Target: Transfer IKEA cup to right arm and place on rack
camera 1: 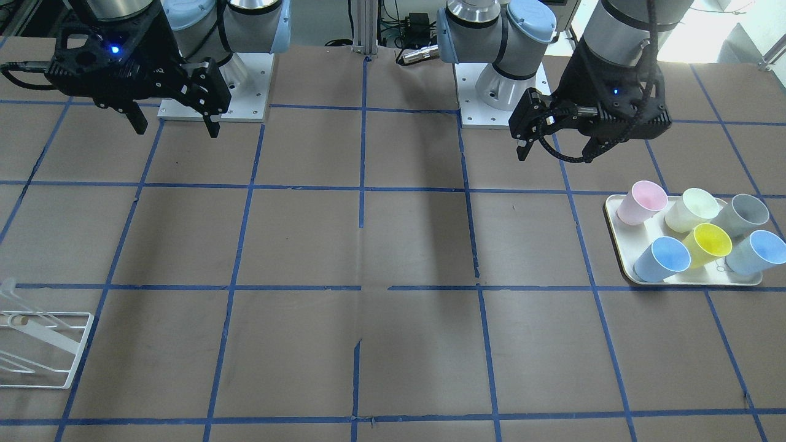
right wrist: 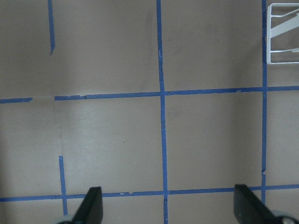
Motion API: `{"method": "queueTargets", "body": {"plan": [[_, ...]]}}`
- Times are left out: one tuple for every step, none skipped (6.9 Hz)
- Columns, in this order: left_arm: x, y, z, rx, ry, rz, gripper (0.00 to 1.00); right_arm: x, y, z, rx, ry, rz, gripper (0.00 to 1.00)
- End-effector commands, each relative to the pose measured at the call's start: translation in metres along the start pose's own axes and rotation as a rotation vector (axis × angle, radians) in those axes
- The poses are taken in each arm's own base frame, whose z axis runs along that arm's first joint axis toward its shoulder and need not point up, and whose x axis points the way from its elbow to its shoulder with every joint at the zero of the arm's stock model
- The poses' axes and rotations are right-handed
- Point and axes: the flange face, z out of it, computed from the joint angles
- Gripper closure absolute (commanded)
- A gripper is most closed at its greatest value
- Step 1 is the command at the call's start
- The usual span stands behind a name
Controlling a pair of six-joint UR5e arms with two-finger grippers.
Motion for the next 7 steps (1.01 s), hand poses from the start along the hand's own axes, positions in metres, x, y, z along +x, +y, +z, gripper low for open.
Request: {"method": "queueTargets", "body": {"plan": [[0.0, 0.001, 0.001, -0.001, 0.0, 0.001, 0.0, 0.0, 0.0, 0.001, -0.002, 0.0, 0.0, 0.0], [0.001, 0.006, 0.003, -0.006, 0.005, 0.007, 0.0, 0.0, 0.0, 0.001, -0.002, 0.0, 0.0, 0.0], [-0.003, 0.006, 0.001, -0.002, 0.002, 0.003, 0.0, 0.0, 0.0, 0.0, -0.001, 0.0, 0.0, 0.0], [-0.01, 0.004, 0.0, -0.001, -0.003, 0.032, 0.0, 0.0, 0.0, 0.0, -0.001, 0.0, 0.0, 0.0], [-0.037, -0.001, 0.004, -0.009, 0.0, 0.054, 0.0, 0.0, 0.0, 0.0, -0.001, 0.0, 0.0, 0.0], [-0.07, -0.01, 0.01, -0.012, 0.035, 0.015, 0.0, 0.0, 0.0, 0.001, -0.002, -0.001, 0.0, 0.0], [-0.095, -0.017, 0.02, -0.025, 0.056, -0.013, 0.0, 0.0, 0.0, 0.001, -0.002, 0.0, 0.0, 0.0]]}}
